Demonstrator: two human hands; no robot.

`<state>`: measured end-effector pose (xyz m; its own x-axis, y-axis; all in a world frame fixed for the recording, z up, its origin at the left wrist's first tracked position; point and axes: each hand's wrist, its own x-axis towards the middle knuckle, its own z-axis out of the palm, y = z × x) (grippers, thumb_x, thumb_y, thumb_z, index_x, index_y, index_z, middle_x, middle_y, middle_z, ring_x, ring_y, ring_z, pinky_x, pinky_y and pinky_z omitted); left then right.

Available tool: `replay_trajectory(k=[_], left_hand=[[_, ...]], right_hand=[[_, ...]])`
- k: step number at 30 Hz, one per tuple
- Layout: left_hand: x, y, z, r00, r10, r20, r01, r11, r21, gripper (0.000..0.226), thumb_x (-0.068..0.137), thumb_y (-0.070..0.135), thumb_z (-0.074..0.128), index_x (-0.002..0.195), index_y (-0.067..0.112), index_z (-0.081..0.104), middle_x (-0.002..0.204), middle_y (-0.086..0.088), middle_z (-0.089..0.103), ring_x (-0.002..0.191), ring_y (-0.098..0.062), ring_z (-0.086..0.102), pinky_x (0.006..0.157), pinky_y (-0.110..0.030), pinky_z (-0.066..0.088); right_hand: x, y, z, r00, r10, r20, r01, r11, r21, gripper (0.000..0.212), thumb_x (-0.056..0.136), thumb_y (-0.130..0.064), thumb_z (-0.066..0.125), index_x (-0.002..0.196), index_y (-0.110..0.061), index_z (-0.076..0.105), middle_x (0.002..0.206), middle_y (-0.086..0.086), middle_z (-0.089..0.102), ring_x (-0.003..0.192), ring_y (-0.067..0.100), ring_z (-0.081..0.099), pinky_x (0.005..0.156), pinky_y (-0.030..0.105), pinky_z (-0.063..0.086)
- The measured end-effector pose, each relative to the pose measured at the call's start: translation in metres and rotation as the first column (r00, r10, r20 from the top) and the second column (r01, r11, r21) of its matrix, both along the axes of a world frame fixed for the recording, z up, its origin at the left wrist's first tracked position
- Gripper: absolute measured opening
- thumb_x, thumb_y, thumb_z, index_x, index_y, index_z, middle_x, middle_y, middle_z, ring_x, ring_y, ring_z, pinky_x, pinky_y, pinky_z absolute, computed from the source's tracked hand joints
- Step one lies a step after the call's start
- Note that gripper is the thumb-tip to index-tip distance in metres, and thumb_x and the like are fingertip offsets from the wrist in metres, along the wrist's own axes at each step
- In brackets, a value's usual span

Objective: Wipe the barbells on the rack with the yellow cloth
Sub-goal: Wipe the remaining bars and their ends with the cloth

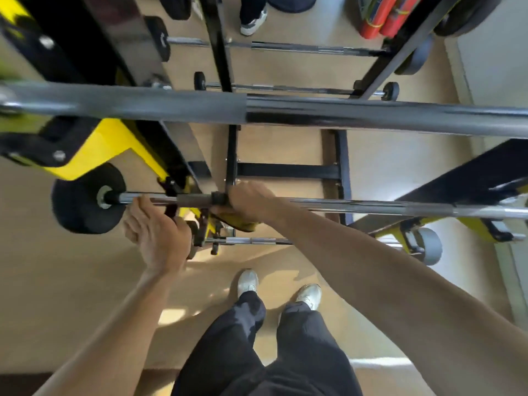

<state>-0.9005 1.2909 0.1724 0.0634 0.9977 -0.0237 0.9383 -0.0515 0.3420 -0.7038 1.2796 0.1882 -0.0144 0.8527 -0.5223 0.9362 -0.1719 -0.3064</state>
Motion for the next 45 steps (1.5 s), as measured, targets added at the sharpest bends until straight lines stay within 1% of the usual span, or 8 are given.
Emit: replay_trajectory(k=[4,11,16,21,30,34,38,45], left_hand=[[-0.021,0.005,-0.007,0.99,-0.125,-0.063,0.121,0.991,-0.058,0.068,0.099,0.032,0.048,0.146,-0.01,0.024,0.148,-0.027,0.026,0.133,-0.04,0.033,0.114,-0.047,0.027],[-0.035,0.009,-0.012,0.977,-0.164,-0.134,0.155,0.985,-0.075,0.067,0.101,0.035,0.043,0.145,-0.01,0.022,0.153,-0.034,0.017,0.141,-0.046,0.024,0.116,-0.052,0.026],[-0.037,0.009,-0.018,0.985,-0.156,-0.071,0.148,0.983,-0.113,0.072,0.102,0.038,0.037,0.152,-0.007,0.011,0.159,-0.031,0.004,0.149,-0.041,0.004,0.122,-0.048,0.011],[-0.034,0.009,-0.021,0.992,-0.126,0.011,0.126,0.985,-0.121,0.073,0.102,0.031,0.041,0.152,-0.009,0.006,0.16,-0.029,-0.003,0.15,-0.038,-0.006,0.123,-0.046,0.007],[-0.034,0.009,-0.023,0.998,-0.064,-0.021,0.061,0.992,-0.109,0.072,0.102,0.031,0.043,0.154,-0.003,0.007,0.162,-0.023,-0.004,0.151,-0.034,-0.003,0.12,-0.043,0.009],[-0.034,0.006,-0.022,0.996,-0.094,-0.012,0.092,0.991,-0.095,0.073,0.102,0.036,0.04,0.154,-0.002,0.006,0.162,-0.022,-0.003,0.151,-0.034,-0.001,0.119,-0.045,0.01],[-0.03,0.003,-0.022,0.998,-0.064,0.024,0.066,0.994,-0.084,0.072,0.102,0.033,0.041,0.155,0.0,0.003,0.163,-0.021,-0.005,0.151,-0.032,-0.002,0.119,-0.044,0.012],[-0.03,0.006,-0.026,0.996,-0.065,0.063,0.07,0.994,-0.084,0.071,0.102,0.027,0.043,0.154,-0.004,0.005,0.162,-0.024,-0.006,0.151,-0.034,-0.006,0.118,-0.035,0.002]], right_hand=[[-0.072,0.046,0.005,0.993,-0.035,-0.113,0.041,0.998,0.056,0.058,0.091,-0.073,0.04,0.094,-0.019,0.062,0.082,0.002,0.059,0.077,0.024,0.061,0.061,0.031,0.046],[-0.055,0.023,-0.005,0.996,0.086,0.017,-0.088,0.985,0.149,0.038,0.101,-0.049,0.044,0.118,-0.016,0.05,0.091,0.001,0.059,0.08,0.019,0.062,0.07,0.036,0.055],[0.041,-0.035,0.006,0.992,0.081,0.093,-0.078,0.996,-0.038,0.035,0.098,-0.051,0.048,0.11,-0.019,0.052,0.086,-0.003,0.064,0.074,0.015,0.062,0.077,0.036,0.057],[0.019,-0.009,-0.002,0.99,0.08,0.12,-0.065,0.99,-0.124,0.059,0.091,-0.071,0.038,0.114,-0.02,0.059,0.083,-0.001,0.065,0.071,0.015,0.063,0.074,0.031,0.058],[-0.078,0.035,-0.02,0.999,-0.017,-0.046,0.026,0.981,0.192,0.045,0.095,-0.062,0.045,0.108,-0.02,0.054,0.086,-0.002,0.057,0.066,0.012,0.053,0.06,0.029,0.044],[-0.009,-0.016,-0.011,0.999,-0.013,0.038,0.009,0.994,0.112,0.034,0.095,-0.055,0.051,0.108,-0.024,0.048,0.086,-0.005,0.06,0.073,0.014,0.059,0.068,0.031,0.053],[0.051,-0.053,0.012,0.99,-0.042,0.135,0.051,0.997,-0.06,0.055,0.09,-0.075,0.034,0.098,-0.022,0.05,0.081,-0.003,0.061,0.069,0.014,0.058,0.067,0.03,0.051],[-0.005,-0.001,0.004,0.989,0.034,0.141,-0.026,0.998,-0.056,0.047,0.095,-0.057,0.047,0.11,-0.014,0.06,0.077,-0.003,0.056,0.068,0.011,0.054,0.068,0.026,0.048]])
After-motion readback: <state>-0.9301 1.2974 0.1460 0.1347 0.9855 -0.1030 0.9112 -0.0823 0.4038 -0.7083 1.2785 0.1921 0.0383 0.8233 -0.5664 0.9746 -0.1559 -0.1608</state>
